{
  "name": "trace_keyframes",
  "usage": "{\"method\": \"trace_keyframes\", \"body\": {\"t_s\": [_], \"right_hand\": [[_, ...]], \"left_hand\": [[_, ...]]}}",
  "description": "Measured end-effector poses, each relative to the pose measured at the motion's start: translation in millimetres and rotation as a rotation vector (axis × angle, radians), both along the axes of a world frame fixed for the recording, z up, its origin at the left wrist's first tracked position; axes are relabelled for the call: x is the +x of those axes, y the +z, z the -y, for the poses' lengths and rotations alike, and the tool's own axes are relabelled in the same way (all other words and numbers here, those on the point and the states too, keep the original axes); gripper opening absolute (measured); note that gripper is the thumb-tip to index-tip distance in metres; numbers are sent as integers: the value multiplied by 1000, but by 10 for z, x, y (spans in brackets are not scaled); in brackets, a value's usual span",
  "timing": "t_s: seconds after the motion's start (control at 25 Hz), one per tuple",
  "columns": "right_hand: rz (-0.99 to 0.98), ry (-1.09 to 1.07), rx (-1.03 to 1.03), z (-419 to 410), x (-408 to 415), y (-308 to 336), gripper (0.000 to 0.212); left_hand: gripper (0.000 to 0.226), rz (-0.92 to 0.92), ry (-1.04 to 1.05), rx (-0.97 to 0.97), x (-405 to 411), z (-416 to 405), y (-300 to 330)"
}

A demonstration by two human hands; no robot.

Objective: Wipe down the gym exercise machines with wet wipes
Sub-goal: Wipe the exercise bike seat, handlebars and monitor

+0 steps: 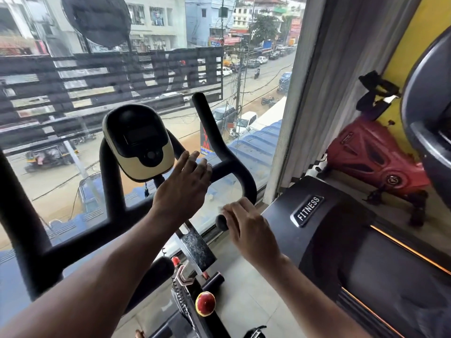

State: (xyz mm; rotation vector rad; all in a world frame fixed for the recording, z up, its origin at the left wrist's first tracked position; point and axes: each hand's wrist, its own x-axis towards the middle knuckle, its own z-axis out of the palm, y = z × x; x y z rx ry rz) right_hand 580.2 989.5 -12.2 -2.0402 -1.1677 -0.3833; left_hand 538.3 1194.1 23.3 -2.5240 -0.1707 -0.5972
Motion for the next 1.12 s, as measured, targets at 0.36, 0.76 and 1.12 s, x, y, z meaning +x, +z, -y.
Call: {"method": "trace_keyframes", "body": {"t_s": [0.36,0.76,1.12], "right_hand": [[-1563,49,1085,40,-120,-329,32],[-1914,175,1283,-219,-171,-420,56],[-2061,410,1161,-348,-300,-495,33]], "left_hand": [[61,-64,-53,66,19,-127,34],[59,-137,-139,65,48,-193,73],[60,-211,-65,20,82,-134,102]]}}
